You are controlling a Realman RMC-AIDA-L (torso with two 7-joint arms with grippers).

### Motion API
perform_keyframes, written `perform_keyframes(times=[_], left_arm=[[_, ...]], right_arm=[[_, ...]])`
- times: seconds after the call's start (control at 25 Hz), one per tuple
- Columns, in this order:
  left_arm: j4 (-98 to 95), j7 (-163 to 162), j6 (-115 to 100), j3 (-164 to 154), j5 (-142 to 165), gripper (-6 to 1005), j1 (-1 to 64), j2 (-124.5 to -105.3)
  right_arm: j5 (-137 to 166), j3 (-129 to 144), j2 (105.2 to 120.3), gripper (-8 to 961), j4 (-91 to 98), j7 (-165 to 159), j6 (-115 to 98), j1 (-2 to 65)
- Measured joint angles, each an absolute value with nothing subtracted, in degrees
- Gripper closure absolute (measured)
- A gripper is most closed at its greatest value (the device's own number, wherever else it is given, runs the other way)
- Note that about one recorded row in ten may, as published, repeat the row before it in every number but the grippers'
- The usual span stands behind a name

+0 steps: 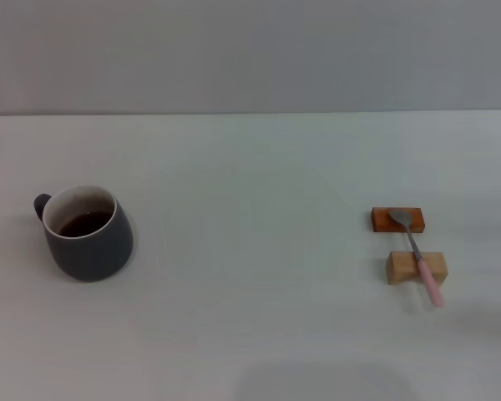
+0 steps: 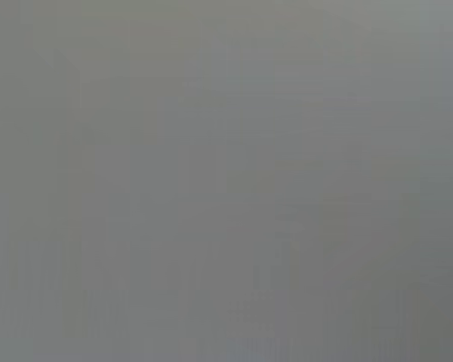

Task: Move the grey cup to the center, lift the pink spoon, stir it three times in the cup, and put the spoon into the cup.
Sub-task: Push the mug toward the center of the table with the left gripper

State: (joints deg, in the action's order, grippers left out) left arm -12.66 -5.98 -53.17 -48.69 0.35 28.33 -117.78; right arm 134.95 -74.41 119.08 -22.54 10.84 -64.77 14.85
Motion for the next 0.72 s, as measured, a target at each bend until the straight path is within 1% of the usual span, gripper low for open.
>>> perform_keyframes(times=[0.36,0.72], left_arm=[[-12.7,-6.0,-53.2,-48.7,0.4,154,28.4,-117.84],[-12.7,-6.0,-53.2,-48.6,0.4,155,28.4,-117.86]], right_arm=[[134.5,-74.5,119.16,254,-23.1,11.5,-64.8,14.8],[134.1,-74.0,119.05,253,-25.0,2.3,-64.8,13.7]])
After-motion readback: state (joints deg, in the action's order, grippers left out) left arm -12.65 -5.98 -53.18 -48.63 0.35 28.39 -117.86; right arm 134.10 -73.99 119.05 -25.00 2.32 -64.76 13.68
